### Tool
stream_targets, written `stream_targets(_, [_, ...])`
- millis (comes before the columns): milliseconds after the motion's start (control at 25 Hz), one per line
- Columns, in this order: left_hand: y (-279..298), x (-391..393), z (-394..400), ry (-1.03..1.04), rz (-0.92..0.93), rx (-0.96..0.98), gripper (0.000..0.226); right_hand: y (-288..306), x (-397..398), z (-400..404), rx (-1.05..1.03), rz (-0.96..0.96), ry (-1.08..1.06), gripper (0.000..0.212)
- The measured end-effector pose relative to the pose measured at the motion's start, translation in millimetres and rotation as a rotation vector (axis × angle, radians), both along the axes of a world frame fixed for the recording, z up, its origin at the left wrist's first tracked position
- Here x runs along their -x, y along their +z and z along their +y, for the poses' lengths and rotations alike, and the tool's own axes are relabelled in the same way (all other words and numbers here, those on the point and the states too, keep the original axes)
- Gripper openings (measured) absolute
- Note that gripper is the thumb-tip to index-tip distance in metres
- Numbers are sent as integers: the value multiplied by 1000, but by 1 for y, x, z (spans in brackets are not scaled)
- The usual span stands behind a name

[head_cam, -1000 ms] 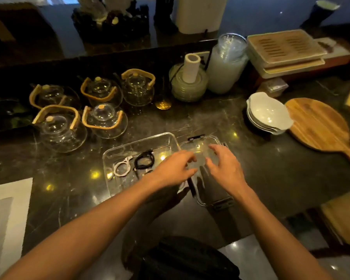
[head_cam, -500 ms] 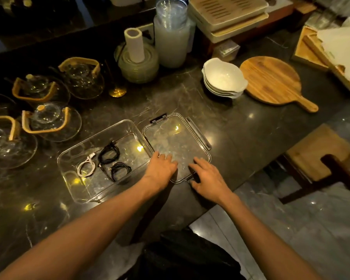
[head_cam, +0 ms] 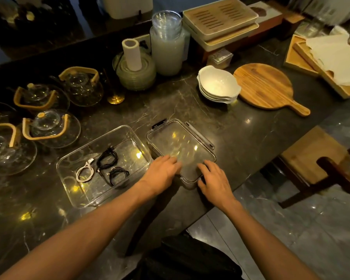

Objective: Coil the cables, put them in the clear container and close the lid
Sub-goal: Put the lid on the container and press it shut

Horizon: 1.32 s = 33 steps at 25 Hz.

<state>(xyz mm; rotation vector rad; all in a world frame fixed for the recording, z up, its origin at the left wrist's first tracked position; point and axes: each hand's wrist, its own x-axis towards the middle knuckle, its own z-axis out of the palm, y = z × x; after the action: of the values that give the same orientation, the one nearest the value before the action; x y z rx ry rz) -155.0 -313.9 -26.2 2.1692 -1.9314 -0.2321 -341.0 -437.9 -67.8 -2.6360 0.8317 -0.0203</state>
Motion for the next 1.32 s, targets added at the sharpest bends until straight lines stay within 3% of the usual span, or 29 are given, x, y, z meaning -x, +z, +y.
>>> stream_targets(200, [47,-6,-14,41,140,328,12,30,3,-22,17,-302,-190,39])
stream_targets(400, [92,-23,-26,176,329,482,19,91,-17,-43,-42,-544,-176,15])
stream_targets(480, [102,-33,-23,286,404,507,28,116,-27,-47,-83,-552,-163,11])
stream_targets(680, [99,-66,6,611,669,411,77,171,-44,-48,-157,-659,-116,13])
stream_targets(800, [92,-81,32,788,892,439,88,205,-62,-42,-261,-764,-91,10])
stream_targets(880, [93,-89,52,877,1065,488,82,222,-79,-32,-350,-799,-37,12])
stream_targets(1000, [95,-95,82,901,1271,570,46,231,-109,-18,-517,-834,-23,14])
stream_targets(1080, [99,-98,107,911,1386,639,34,226,-133,-7,-645,-835,-46,13])
stream_targets(1320, [95,-99,178,1117,1286,724,20,176,-199,15,-992,-623,-74,15])
